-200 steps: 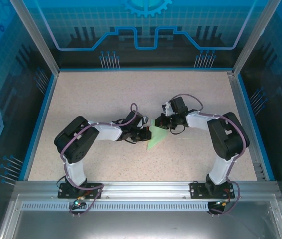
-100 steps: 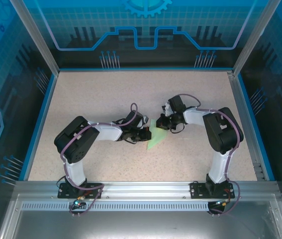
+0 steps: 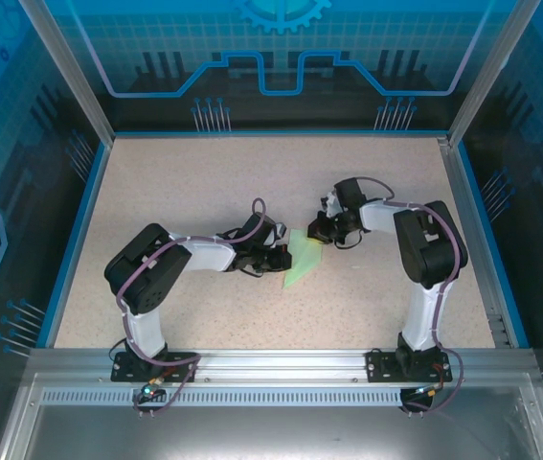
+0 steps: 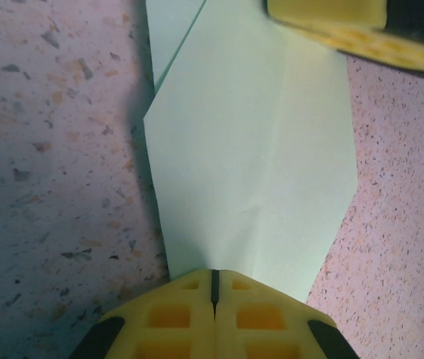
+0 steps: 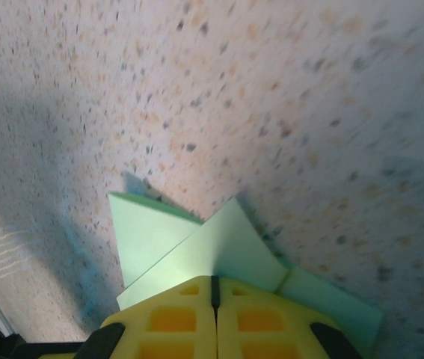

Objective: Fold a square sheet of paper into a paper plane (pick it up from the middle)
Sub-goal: Fourth fold the wing at the center of the table.

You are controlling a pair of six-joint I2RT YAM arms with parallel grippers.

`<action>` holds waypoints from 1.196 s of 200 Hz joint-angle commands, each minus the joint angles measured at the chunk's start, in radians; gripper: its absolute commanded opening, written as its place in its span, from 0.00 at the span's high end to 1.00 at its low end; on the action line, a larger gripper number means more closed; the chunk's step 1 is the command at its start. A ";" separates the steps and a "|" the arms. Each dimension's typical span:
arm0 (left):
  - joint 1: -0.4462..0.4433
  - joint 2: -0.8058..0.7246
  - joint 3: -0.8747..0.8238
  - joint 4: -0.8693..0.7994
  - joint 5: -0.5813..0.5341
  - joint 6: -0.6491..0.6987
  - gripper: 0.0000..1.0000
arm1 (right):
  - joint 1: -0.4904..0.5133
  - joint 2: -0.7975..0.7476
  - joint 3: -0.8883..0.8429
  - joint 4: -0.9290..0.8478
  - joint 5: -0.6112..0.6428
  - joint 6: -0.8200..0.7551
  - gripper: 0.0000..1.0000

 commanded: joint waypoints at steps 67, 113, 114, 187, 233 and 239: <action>-0.020 0.046 -0.025 -0.165 -0.022 0.002 1.00 | -0.014 -0.178 -0.074 0.088 0.144 0.025 0.94; -0.021 0.049 -0.017 -0.169 -0.022 0.004 1.00 | 0.082 -0.261 -0.202 0.112 0.099 0.052 0.94; -0.022 0.049 -0.016 -0.169 -0.022 0.005 1.00 | 0.084 -0.260 -0.200 0.112 0.094 0.052 0.94; -0.026 0.043 -0.007 -0.169 -0.022 0.003 1.00 | 0.192 -0.156 -0.197 0.159 0.034 0.127 0.95; -0.027 0.041 -0.005 -0.173 -0.022 0.005 1.00 | 0.181 -0.135 -0.222 0.157 0.065 0.143 0.96; -0.027 0.040 -0.002 -0.173 -0.022 0.006 1.00 | 0.181 -0.128 -0.222 0.153 0.067 0.144 0.96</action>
